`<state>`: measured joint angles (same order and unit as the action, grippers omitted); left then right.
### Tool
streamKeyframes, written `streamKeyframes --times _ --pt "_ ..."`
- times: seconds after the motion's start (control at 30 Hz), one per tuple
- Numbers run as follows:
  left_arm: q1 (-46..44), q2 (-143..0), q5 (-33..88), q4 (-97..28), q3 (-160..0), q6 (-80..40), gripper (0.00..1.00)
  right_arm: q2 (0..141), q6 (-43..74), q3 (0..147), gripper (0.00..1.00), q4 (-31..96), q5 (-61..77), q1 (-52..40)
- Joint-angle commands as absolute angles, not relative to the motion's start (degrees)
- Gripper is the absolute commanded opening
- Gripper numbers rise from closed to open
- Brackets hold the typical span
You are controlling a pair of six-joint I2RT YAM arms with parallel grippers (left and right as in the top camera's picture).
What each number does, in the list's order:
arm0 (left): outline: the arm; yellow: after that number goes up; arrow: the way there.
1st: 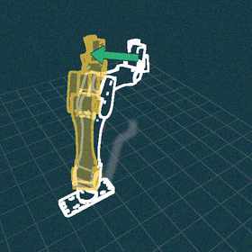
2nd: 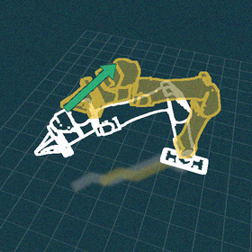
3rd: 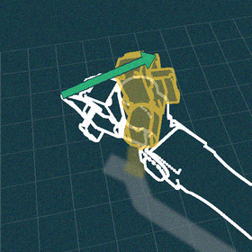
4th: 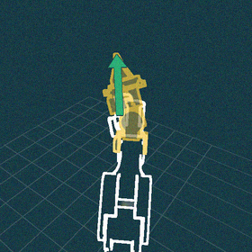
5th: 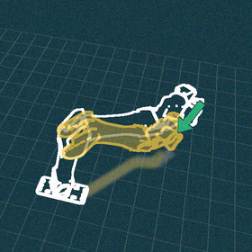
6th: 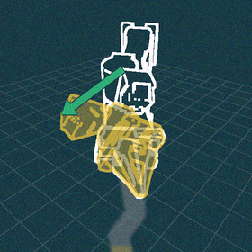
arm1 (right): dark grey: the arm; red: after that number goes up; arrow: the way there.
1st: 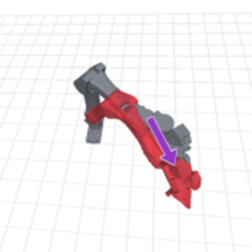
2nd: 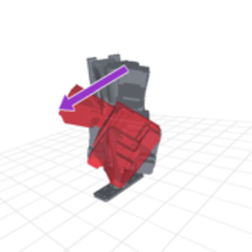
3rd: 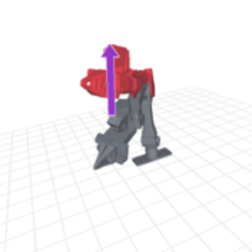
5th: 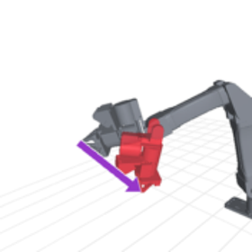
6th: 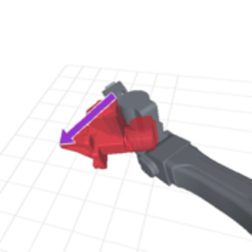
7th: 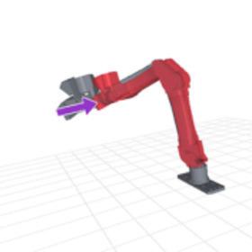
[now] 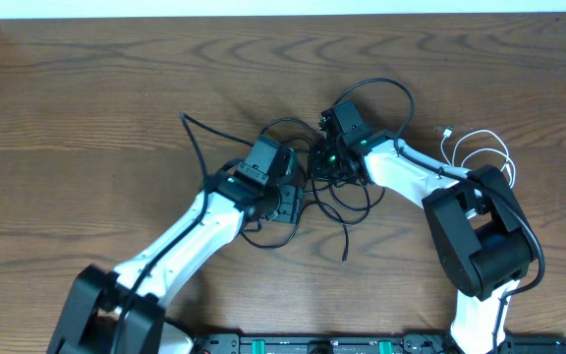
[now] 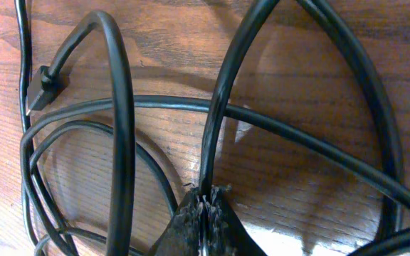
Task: Untangle cables
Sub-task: 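Pull the black cable far left and up with the left gripper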
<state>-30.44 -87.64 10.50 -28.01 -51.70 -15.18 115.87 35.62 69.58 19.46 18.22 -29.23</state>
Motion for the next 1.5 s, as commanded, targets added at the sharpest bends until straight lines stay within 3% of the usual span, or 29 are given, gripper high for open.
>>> streamKeyframes --times 0.0,0.23,0.3,0.33,0.37,0.57,1.07,1.47 --pt "-30.46 -91.24 9.37 -27.44 -51.05 -15.25 0.69 120.14 35.68 67.68 0.06 20.51 13.41 -29.71" --pt "-30.46 -97.34 9.39 -20.75 -51.05 -15.25 0.70 120.14 35.68 67.68 0.06 20.56 13.43 -29.74" --pt "-30.46 -98.19 9.39 -19.97 -51.05 -15.25 0.48 120.14 35.62 67.68 0.06 20.56 13.43 -29.71" --pt "-30.46 -98.28 9.37 -20.01 -51.07 -15.25 0.24 120.14 35.24 67.68 0.06 20.56 13.43 -29.71" --pt "-30.37 -98.06 9.37 -20.18 -51.13 -15.22 0.08 120.14 35.05 67.68 0.06 20.56 13.41 -29.71" --pt "-27.35 -90.19 9.41 -23.99 -53.21 -15.27 0.08 120.14 35.05 67.68 0.06 20.53 13.41 -29.71" --pt "-13.72 -53.54 9.61 -24.84 -53.49 -23.92 0.08 120.14 35.03 67.68 0.06 20.56 13.41 -29.71" --pt "-2.85 -34.74 9.58 -25.85 -53.49 -32.16 0.08 120.14 35.05 67.68 0.12 20.53 13.41 -29.71"
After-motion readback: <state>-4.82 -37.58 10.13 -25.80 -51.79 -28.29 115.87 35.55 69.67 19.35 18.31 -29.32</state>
